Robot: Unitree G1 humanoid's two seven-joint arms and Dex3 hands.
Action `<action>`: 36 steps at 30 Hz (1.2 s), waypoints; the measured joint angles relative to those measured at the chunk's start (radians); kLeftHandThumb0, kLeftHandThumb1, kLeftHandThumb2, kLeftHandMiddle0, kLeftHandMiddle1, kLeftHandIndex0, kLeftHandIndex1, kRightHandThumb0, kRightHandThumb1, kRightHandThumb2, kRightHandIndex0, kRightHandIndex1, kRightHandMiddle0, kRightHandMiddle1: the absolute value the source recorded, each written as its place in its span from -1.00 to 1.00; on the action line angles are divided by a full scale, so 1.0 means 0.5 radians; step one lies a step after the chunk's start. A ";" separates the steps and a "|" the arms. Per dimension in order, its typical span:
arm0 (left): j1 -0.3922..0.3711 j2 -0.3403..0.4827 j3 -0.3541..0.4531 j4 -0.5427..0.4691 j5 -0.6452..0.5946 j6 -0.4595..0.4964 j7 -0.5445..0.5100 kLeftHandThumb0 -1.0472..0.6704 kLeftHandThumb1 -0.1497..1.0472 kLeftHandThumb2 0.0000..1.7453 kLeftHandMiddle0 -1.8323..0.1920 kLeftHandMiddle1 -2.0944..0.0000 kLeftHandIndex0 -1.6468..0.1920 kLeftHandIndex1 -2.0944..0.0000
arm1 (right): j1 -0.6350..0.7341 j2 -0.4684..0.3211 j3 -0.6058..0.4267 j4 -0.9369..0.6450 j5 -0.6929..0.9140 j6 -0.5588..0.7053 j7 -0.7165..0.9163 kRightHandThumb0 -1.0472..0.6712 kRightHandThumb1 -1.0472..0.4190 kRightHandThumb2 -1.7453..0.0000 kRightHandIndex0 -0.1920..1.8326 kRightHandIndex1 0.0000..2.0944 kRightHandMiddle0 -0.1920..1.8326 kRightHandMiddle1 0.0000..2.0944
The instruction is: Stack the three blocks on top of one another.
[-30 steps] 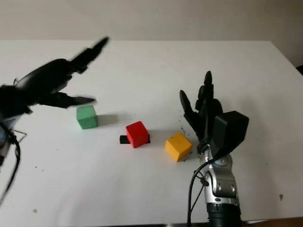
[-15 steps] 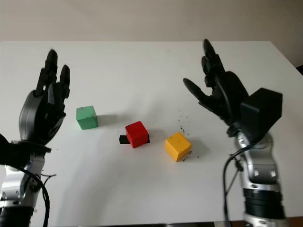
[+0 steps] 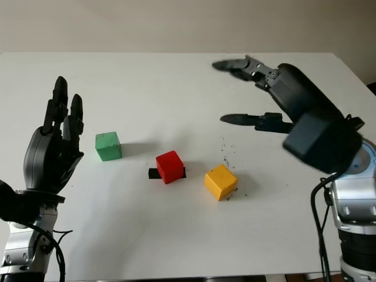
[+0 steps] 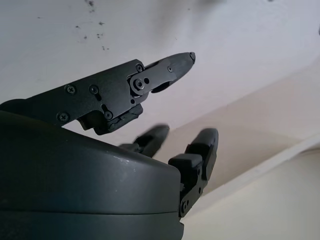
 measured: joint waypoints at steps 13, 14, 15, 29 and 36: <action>-0.002 0.004 0.009 0.013 0.065 -0.055 -0.009 -0.55 1.00 -0.23 1.00 1.00 1.00 1.00 | 0.081 -0.298 0.144 -0.261 -0.367 -0.179 0.335 -0.53 -0.61 0.94 -0.66 -0.90 -0.40 -0.86; -0.003 0.004 0.010 0.014 0.075 -0.068 -0.002 -0.55 1.00 -0.23 1.00 1.00 1.00 1.00 | 0.102 -0.313 0.151 -0.303 -0.386 -0.168 0.372 -0.53 -0.61 0.94 -0.68 -0.92 -0.42 -0.88; -0.003 0.004 0.010 0.014 0.085 -0.078 0.009 -0.55 1.00 -0.23 1.00 1.00 1.00 1.00 | 0.124 -0.336 0.157 -0.344 -0.413 -0.159 0.414 -0.53 -0.61 0.94 -0.70 -0.93 -0.42 -0.89; -0.003 0.004 0.006 0.014 0.124 -0.083 0.044 -0.58 1.00 -0.29 1.00 1.00 1.00 1.00 | 0.342 -0.440 0.163 -0.593 -0.594 -0.206 0.566 -0.57 -0.57 0.95 -0.75 -0.95 -0.41 -0.93; -0.003 0.004 0.005 0.014 0.141 -0.083 0.052 -0.58 1.00 -0.28 1.00 1.00 1.00 1.00 | 0.350 -0.433 0.223 -0.500 -0.656 -0.244 0.544 -0.49 -0.53 0.95 -0.74 -0.95 -0.38 -0.93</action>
